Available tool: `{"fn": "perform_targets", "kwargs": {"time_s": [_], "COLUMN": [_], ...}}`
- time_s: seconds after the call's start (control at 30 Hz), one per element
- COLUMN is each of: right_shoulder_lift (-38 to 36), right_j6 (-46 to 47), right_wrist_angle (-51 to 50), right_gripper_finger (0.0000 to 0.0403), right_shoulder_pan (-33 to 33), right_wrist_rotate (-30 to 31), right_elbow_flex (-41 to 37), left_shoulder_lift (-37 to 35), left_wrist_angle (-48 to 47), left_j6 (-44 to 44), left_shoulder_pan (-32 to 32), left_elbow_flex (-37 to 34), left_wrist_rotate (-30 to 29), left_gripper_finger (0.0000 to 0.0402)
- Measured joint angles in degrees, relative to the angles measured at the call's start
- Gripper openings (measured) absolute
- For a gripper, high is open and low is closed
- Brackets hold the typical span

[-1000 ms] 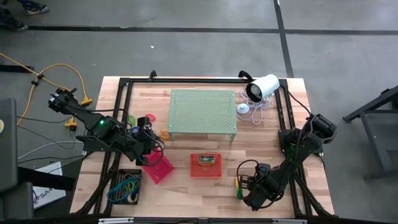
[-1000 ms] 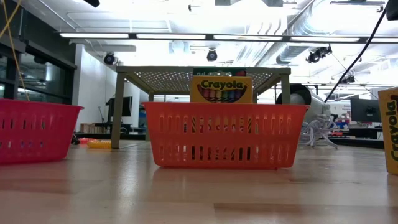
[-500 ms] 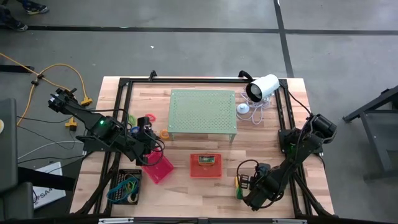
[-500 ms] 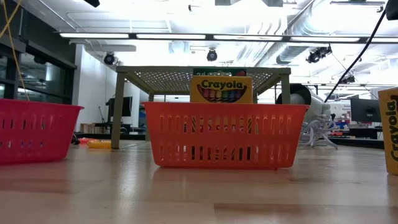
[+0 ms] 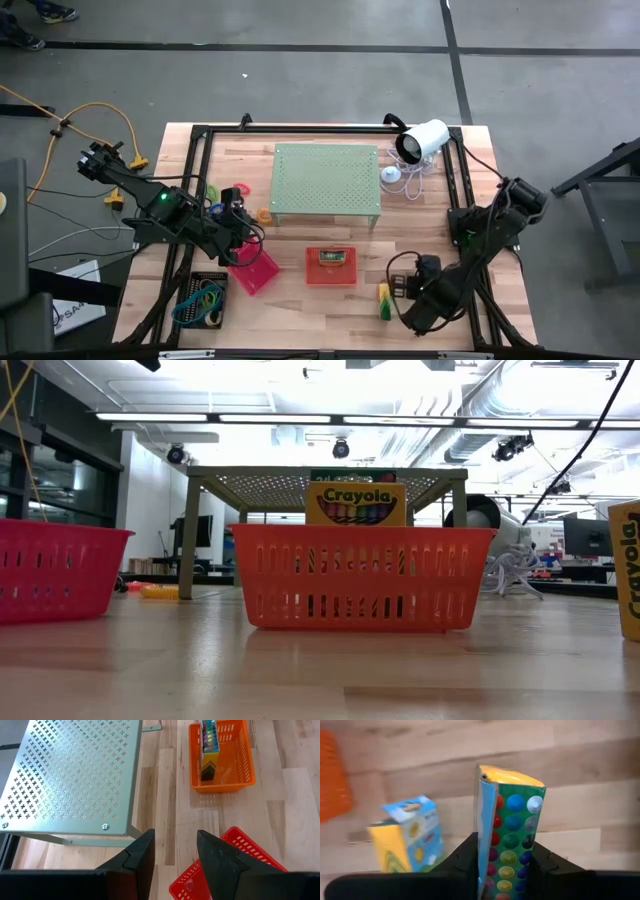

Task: Pick & Place Office Desk Supplies
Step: Put the right crayon box into the orange bin

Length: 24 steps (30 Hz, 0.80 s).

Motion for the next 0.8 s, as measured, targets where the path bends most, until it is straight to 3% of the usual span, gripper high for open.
{"fn": "perform_targets", "kwargs": {"time_s": [0.37, 0.8], "right_shoulder_lift": [-7.14, -8.47], "right_j6": [-7.22, -26.33], "right_wrist_angle": [-9.28, -8.15], "right_gripper_finger": [0.0088, 0.0088], "right_shoulder_pan": [0.66, 0.72], "right_wrist_rotate": [10.97, 33.73], "right_elbow_flex": [0.07, 0.07], "left_shoulder_lift": [0.01, 0.01], "left_wrist_angle": [0.00, -0.02], "left_j6": [0.00, 0.00], "left_shoulder_pan": [0.02, 0.00], "left_elbow_flex": [0.00, 0.00], "left_wrist_rotate": [0.00, 0.00], "left_gripper_finger": [0.0139, 0.0139]}}
